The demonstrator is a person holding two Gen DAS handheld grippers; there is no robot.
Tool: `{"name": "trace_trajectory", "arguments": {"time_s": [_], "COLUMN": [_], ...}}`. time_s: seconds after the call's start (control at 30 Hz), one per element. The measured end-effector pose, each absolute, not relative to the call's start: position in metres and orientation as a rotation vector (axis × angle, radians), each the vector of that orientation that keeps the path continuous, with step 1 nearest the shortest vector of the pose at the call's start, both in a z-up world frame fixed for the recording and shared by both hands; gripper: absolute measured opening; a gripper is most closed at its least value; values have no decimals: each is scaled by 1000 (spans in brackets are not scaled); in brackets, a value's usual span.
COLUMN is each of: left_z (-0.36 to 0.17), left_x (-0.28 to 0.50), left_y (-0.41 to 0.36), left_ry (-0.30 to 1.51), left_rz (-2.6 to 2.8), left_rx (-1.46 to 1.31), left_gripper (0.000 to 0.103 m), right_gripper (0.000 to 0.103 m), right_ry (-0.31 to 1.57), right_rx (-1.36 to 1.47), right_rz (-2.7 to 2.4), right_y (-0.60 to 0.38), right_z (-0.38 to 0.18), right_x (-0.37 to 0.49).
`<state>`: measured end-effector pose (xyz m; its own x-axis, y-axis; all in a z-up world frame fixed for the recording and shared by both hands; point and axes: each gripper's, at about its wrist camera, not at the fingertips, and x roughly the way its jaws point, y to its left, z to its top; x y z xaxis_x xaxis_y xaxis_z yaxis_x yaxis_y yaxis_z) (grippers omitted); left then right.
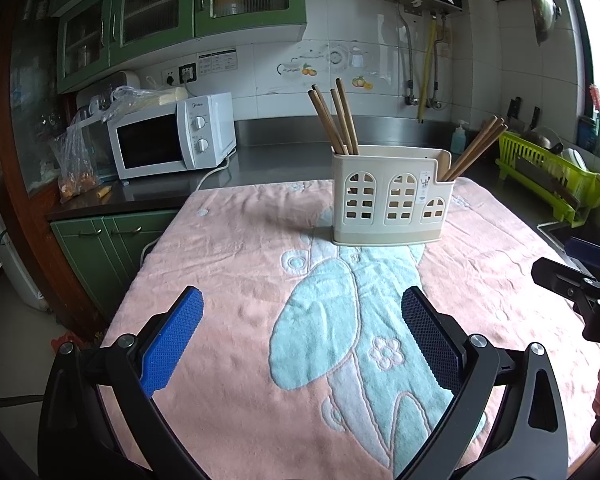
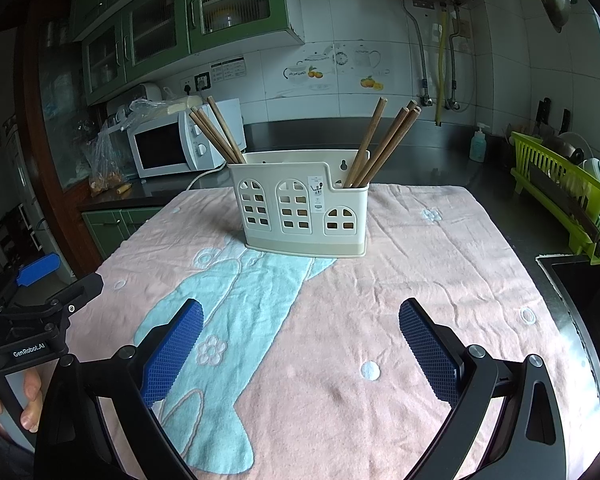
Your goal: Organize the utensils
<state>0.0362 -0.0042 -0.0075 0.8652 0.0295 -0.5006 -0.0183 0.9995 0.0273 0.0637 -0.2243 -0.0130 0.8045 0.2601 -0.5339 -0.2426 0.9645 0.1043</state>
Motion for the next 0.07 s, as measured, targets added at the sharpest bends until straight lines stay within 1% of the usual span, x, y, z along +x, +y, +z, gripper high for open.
{"name": "trace_trajectory", "arguments": {"time_s": [0.07], "left_z": [-8], "left_x": [36], "left_y": [-4], "left_ry": [526], "left_rz": [25], "left_rx": [23], "left_gripper": [98], "right_gripper": [95], "right_ry": [577], "right_rx": [32], "right_rz": [269], "right_y": [-224], "right_z": [-13], "right_x": [64]}}
